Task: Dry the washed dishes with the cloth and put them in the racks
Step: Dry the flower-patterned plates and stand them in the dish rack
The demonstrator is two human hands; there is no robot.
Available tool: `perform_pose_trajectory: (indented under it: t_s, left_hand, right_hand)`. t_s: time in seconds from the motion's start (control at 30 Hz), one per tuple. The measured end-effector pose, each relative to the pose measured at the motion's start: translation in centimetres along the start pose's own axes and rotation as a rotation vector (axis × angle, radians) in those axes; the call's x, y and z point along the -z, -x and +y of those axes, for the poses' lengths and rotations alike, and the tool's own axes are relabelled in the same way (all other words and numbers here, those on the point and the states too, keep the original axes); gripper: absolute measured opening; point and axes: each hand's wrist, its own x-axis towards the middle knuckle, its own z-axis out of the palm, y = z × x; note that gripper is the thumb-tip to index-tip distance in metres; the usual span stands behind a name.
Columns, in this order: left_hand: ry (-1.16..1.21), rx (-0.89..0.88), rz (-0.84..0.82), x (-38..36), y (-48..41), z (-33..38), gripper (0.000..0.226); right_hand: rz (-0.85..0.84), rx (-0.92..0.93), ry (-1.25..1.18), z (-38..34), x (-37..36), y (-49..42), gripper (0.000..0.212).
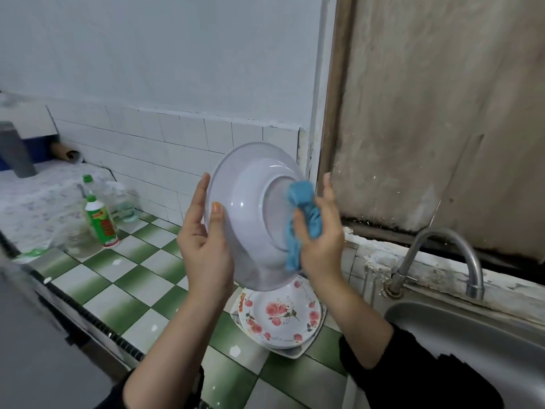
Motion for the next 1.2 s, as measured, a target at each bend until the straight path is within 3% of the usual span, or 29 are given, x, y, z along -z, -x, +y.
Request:
perform_pose_trajectory:
  t_s: [0.07,0.13,0.27,0.37,0.47,0.53,0.6,0.7,0.77,0.87,0.93,1.07,1.13,1.2]
  left_hand:
    - [-0.053,0.012,-0.106,-0.1,0.4,0.4,0.039]
    - [-0.101,0.021,-0.211,-0.6,1.3,0.5,0.039]
    - [-0.074,0.050,-0.131,-1.7,2.2,1.2,0.040]
    - [0.056,0.150,0.030,-1.5,1.0,1.7,0.044]
    - [0.270,0.264,0.161,-1.0,0.1,1.8,0.040]
    - [0.323,0.255,0.237,-0.7,-0.4,1.8,0.039]
    - [0.379,0.259,0.260,0.1,-1.3,1.8,0.039]
    - [0.336,0.283,0.069,1.7,-2.5,2.2,0.037]
    - [0.192,0.219,-0.135,2.4,-2.6,2.9,0.035]
    - [0.038,0.100,-0.393,2.0,-1.7,3.7,0.037]
    - [-0.017,0.070,-0.440,1.1,-0.9,3.4,0.034]
    - [0.016,0.097,-0.281,-0.4,-0.3,2.5,0.031]
    - [0.104,0.155,-0.157,0.0,-0.6,2.4,0.037]
    - [0.166,0.187,-0.073,0.8,-0.9,2.4,0.038]
  right_hand:
    - [0.131,-0.230,-0.069,-1.4,0.0,-2.1,0.029]
    - [0.139,-0.193,-0.036,-3.0,-0.2,-3.1,0.036]
    - [-0.108,0.229,0.113,-5.8,-1.5,-0.8,0.033]
    - [-0.191,0.549,0.317,-5.4,-2.2,2.0,0.030]
    - [-0.187,0.700,0.399,-3.4,-1.4,3.3,0.031]
    - [-0.121,0.677,0.331,-1.8,-0.5,3.6,0.028]
    - [-0.002,0.438,0.111,-0.6,0.2,3.5,0.027]
    - [0.182,-0.058,-0.207,-0.7,1.7,1.3,0.034]
    - [0.164,-0.118,-0.225,-1.6,2.7,-1.0,0.032]
    - [0.028,-0.072,-0.228,-3.8,3.4,-3.8,0.026]
    - [-0.109,0.035,-0.074,-5.6,2.5,-3.9,0.031]
    - [-0.303,0.370,0.221,-6.9,-0.9,-0.1,0.041]
    - [-0.267,0.493,0.306,-6.0,-1.8,2.9,0.037]
    - [-0.114,0.463,0.340,-4.5,-1.5,4.4,0.033]
